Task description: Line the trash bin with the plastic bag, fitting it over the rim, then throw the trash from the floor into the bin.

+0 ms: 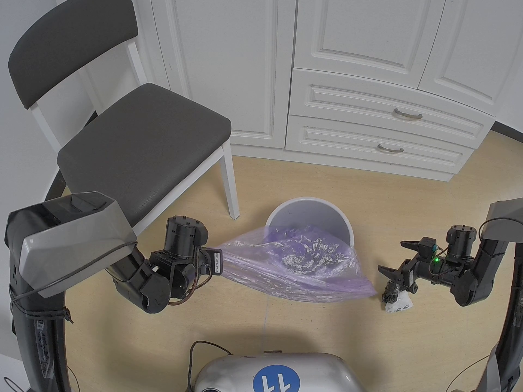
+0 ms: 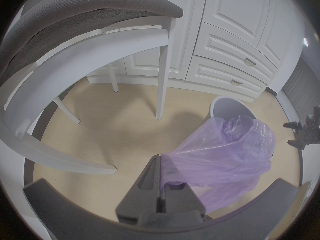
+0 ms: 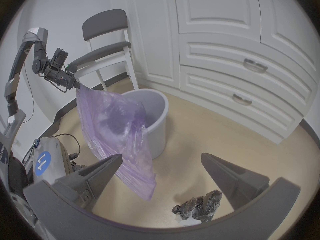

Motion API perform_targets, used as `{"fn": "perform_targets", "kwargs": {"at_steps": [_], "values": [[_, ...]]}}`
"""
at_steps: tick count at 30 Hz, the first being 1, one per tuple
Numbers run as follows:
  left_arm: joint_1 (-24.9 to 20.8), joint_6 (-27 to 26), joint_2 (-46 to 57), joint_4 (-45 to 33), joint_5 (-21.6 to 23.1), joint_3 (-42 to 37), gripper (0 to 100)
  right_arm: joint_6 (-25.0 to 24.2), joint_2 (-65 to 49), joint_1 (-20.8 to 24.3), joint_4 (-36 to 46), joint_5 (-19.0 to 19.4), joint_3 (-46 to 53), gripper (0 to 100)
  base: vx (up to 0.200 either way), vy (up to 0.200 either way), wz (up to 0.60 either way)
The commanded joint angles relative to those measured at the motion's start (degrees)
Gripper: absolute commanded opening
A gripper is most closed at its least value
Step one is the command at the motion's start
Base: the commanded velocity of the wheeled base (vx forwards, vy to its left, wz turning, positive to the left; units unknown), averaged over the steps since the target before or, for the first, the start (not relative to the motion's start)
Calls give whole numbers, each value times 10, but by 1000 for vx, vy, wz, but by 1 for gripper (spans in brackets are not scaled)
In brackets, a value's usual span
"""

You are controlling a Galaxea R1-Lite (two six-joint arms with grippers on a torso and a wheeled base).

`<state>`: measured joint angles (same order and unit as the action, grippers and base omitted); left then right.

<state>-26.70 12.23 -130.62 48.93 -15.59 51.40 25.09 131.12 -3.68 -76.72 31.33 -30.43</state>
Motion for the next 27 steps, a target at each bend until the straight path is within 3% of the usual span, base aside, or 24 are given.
{"fn": "perform_targets", "kwargs": {"at_steps": [1,2,3,6,9,16,21,27], "values": [[-12,1,12,-27,-2,0,0,0,-45,47,-71,-53,69,100,0,0,0],[-12,1,12,-27,-2,0,100,0,-45,47,-71,-53,69,100,0,0,0],[-12,1,15,-35,-4,1,100,-1,-54,97,-109,-113,85,100,0,0,0],[-11,0,27,-38,-3,-2,100,0,-65,180,-116,-211,67,100,0,0,0],[-12,-2,41,-51,-2,-13,100,4,-75,260,-90,-282,49,100,0,0,0],[-16,-10,90,-77,4,-53,100,17,-84,352,-8,-307,8,100,0,0,0],[-13,-11,125,-77,7,-79,100,26,-54,394,19,-356,-33,100,0,0,0],[4,-10,179,-76,74,-104,100,26,-6,415,28,-406,-96,100,0,0,0]]}}
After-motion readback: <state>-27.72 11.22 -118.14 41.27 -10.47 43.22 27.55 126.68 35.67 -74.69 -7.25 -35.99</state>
